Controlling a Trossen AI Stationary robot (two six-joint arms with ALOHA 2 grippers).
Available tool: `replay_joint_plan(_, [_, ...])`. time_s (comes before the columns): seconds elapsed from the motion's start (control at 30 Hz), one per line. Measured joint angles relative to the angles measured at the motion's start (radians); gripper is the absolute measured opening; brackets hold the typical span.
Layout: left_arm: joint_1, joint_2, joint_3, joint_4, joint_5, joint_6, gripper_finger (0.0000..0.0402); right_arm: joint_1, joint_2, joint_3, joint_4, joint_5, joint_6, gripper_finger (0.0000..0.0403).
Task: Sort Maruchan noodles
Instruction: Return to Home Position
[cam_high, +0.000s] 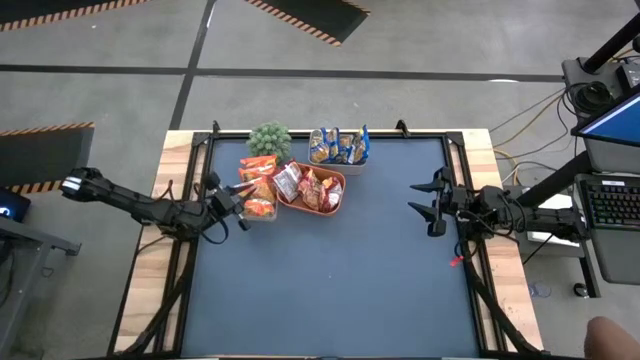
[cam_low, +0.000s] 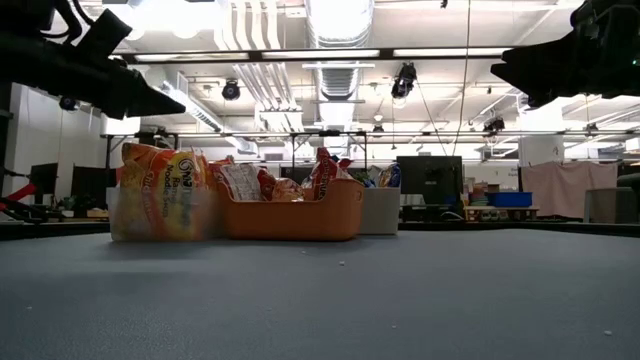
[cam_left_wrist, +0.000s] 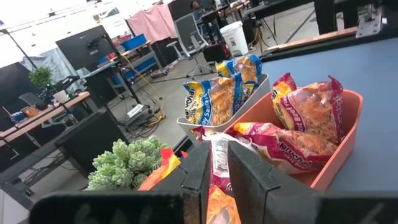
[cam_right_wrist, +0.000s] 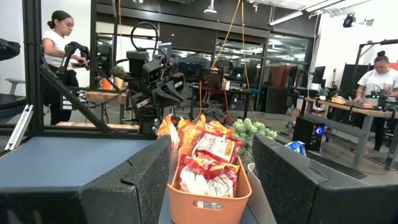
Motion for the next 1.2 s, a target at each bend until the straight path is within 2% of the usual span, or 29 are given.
replay_joint_plan(1.2, [0.000, 0.163, 0.000, 0.022, 0.001, -0.004, 0.0039, 0.000, 0.000, 0.000, 0.000, 0.000, 0.000, 0.0215])
